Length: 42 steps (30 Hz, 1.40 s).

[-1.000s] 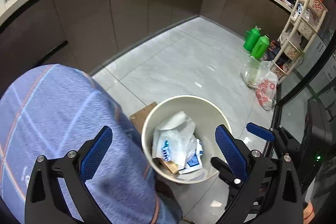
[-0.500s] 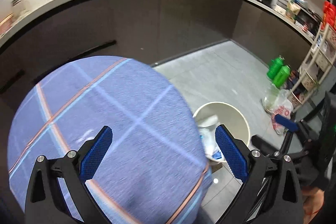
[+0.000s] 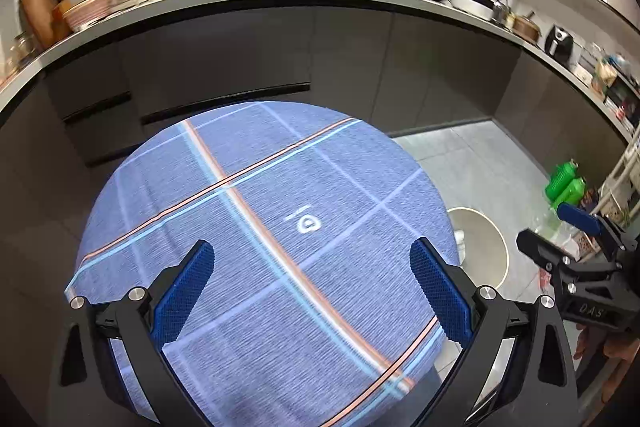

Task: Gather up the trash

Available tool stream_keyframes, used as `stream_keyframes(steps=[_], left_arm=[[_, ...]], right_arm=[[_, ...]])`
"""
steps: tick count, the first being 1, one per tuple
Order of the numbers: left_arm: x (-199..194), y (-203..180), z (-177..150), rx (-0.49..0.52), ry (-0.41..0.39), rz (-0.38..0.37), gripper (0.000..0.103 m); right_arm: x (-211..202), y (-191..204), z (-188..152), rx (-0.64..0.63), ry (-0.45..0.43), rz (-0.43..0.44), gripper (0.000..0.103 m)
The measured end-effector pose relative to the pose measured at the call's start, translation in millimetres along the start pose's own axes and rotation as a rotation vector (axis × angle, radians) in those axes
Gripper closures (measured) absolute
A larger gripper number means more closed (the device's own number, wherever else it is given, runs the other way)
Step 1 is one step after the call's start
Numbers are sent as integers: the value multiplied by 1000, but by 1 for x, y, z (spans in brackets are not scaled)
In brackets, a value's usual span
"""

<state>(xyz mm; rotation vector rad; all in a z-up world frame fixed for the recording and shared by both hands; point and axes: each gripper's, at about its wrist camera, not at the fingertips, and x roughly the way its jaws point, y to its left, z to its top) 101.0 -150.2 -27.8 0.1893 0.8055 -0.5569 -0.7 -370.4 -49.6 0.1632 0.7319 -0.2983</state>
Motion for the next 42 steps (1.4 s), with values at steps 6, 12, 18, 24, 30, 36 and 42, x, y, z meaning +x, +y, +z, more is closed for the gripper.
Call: stream_keyframes(steps=[6, 12, 18, 24, 30, 36, 42], left_arm=[[-24, 26, -13, -39, -26, 44, 8], [-43, 47, -20, -78, -52, 84, 8], [-60, 59, -28, -104, -69, 116, 8], [-72, 65, -30, -117, -88, 154, 8], [-76, 67, -29, -125, -95, 152, 8], [-75, 64, -30, -122, -92, 148, 8], [-75, 63, -31, -121, -92, 148, 8]], right_arm=[[-10, 44, 10, -49, -13, 7, 3], [-22, 72, 15, -84, -43, 27, 3], [-36, 88, 19, -110, -71, 42, 3], [-44, 95, 23, -115, -88, 54, 3], [-47, 97, 24, -122, -97, 60, 3], [-46, 96, 24, -119, -97, 59, 3], [-47, 95, 24, -114, -96, 57, 3]])
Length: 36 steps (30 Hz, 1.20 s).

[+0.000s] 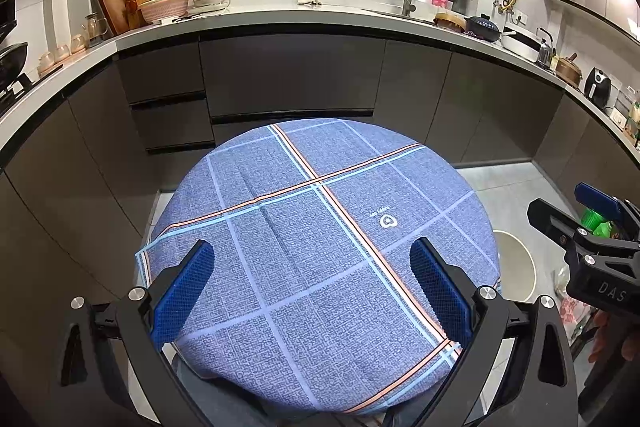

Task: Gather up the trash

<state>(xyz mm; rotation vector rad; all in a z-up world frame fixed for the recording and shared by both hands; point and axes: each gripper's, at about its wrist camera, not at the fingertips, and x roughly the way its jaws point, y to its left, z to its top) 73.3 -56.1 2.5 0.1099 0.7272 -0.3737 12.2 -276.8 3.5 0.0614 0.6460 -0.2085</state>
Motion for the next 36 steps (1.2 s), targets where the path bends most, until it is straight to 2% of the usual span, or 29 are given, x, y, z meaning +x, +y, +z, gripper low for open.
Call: stream_keyframes(steps=[36], left_arm=[[1, 1, -2, -5, -4, -5, 8]], right_arm=[[4, -4, 1, -1, 1, 11, 3]])
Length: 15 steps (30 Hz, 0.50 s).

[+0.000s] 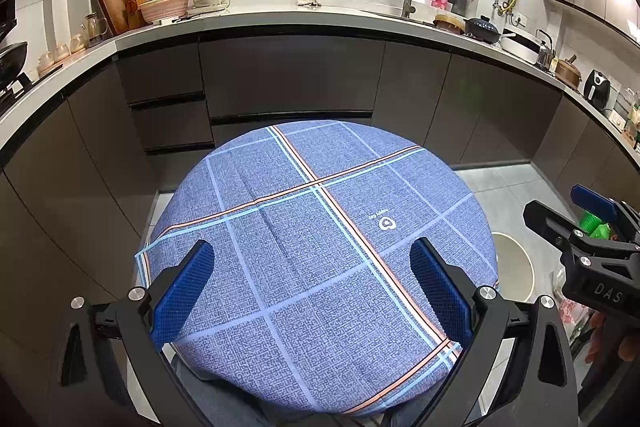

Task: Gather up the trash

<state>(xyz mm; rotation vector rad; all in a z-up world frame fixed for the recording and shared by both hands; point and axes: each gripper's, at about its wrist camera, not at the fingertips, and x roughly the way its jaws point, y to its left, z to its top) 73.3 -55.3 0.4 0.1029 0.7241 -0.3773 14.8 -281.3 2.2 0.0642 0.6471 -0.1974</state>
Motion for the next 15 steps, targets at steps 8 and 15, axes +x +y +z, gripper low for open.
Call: stream_keyframes(steps=[8, 15], left_arm=[[0, 0, 1, -1, 1, -1, 8], [0, 0, 1, -2, 3, -1, 8]], right_arm=[[1, -1, 1, 0, 1, 2, 3], [3, -1, 0, 6, 8, 6, 3]])
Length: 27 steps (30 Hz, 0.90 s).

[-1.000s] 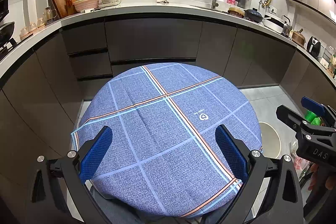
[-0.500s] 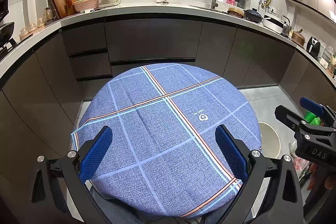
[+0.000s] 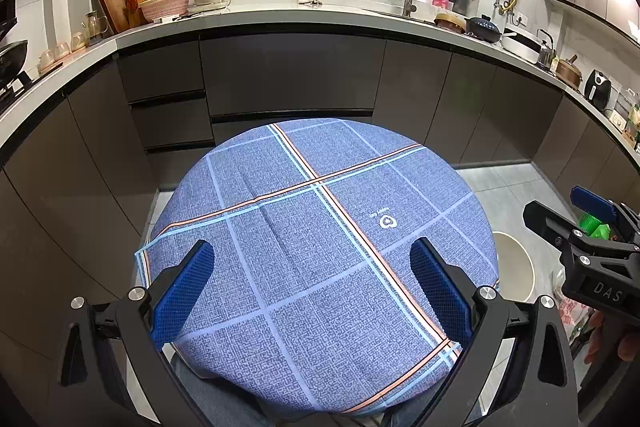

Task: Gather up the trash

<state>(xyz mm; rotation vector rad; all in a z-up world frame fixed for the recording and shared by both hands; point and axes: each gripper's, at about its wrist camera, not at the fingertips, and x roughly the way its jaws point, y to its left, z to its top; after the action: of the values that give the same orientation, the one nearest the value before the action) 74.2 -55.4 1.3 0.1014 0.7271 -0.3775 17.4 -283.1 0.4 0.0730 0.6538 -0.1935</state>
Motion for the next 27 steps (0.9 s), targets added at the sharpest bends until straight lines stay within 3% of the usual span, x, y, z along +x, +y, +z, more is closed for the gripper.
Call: stream_keyframes(steps=[27], left_arm=[[6, 6, 0, -9, 3, 15, 8]], right_arm=[[0, -1, -1, 1, 1, 0, 3]])
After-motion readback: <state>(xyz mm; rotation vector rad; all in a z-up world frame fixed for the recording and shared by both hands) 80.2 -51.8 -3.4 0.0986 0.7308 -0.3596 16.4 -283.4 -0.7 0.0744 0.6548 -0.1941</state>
